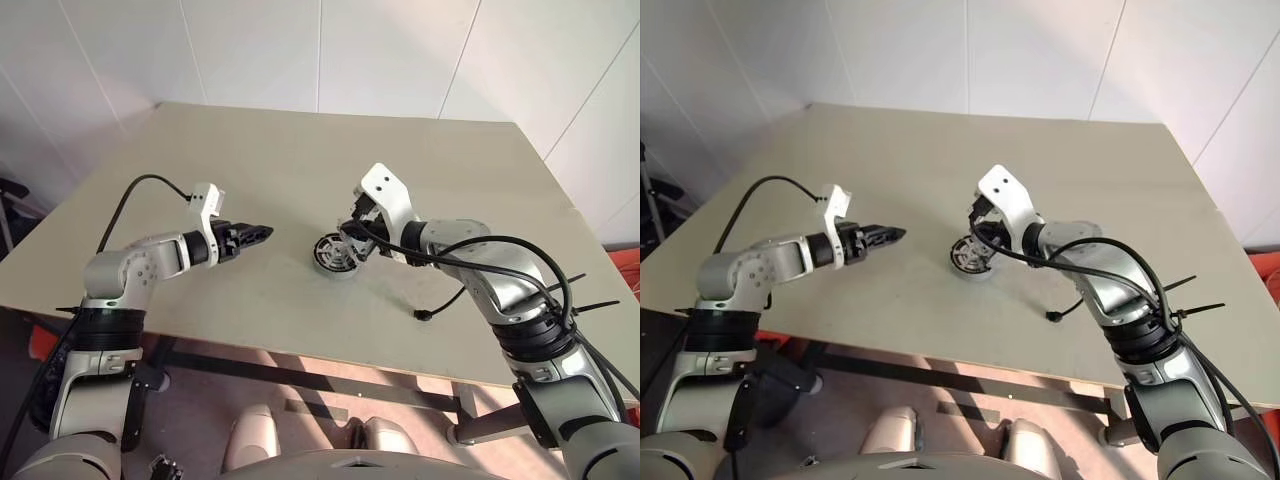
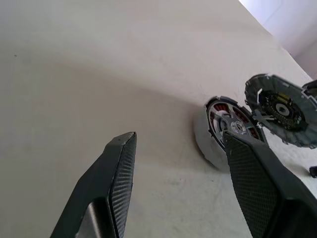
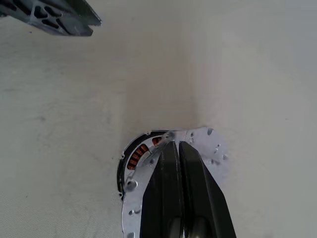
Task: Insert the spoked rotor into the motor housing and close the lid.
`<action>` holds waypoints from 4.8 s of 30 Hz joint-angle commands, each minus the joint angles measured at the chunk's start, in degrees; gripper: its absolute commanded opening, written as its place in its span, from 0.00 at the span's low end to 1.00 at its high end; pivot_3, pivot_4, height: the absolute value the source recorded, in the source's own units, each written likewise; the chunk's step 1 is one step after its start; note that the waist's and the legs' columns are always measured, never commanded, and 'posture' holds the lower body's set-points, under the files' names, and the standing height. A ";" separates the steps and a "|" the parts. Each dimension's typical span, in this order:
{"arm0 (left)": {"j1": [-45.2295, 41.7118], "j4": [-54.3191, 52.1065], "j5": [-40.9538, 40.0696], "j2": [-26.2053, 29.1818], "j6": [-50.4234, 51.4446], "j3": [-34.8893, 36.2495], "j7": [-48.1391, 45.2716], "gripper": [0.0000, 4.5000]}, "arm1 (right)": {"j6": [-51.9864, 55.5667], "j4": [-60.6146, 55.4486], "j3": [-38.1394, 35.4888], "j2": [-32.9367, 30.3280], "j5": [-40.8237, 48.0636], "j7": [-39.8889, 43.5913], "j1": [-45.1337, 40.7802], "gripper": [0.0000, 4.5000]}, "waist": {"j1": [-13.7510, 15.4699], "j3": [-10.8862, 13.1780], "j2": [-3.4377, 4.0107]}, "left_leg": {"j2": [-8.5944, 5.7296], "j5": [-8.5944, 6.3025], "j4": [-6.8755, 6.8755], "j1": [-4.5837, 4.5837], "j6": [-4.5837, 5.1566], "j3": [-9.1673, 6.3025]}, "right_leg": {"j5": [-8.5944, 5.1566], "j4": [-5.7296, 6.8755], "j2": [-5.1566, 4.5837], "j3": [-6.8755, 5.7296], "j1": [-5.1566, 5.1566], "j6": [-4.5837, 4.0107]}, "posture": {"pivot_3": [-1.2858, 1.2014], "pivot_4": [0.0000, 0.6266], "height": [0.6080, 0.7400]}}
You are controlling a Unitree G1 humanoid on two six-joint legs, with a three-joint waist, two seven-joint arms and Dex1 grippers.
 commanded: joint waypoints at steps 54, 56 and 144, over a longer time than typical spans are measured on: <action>-0.16 -3.62 -6.18 -2.90 11.06 -3.20 -4.79 0.66 | -39.72 19.06 -14.25 7.07 1.76 14.14 13.04 0.21 | -0.21 -0.05 -0.09 | 0.00 -0.02 -0.03 -0.07 0.03 0.02 | -0.01 -0.10 -0.01 -0.03 -0.02 -0.02 | 0.52 0.00 1.00; -0.36 -3.64 -6.03 -3.16 11.03 -3.53 -4.74 0.66 | -40.37 19.64 -13.65 7.08 1.32 14.77 13.18 0.35 | -0.34 -0.05 -0.09 | 0.00 -0.03 -0.03 -0.09 0.06 0.02 | -0.01 -0.10 -0.01 -0.03 -0.04 -0.02 | 0.52 0.00 1.00; -0.07 -3.79 -4.81 -1.21 9.01 -0.84 -2.33 0.66 | -44.80 33.64 -10.58 12.47 -4.15 13.30 9.03 0.68 | -1.49 -0.03 -0.09 | 0.00 -0.22 -0.27 -0.25 0.39 0.04 | -0.03 -0.54 -0.01 -0.05 -0.11 -0.05 | 0.52 0.00 1.00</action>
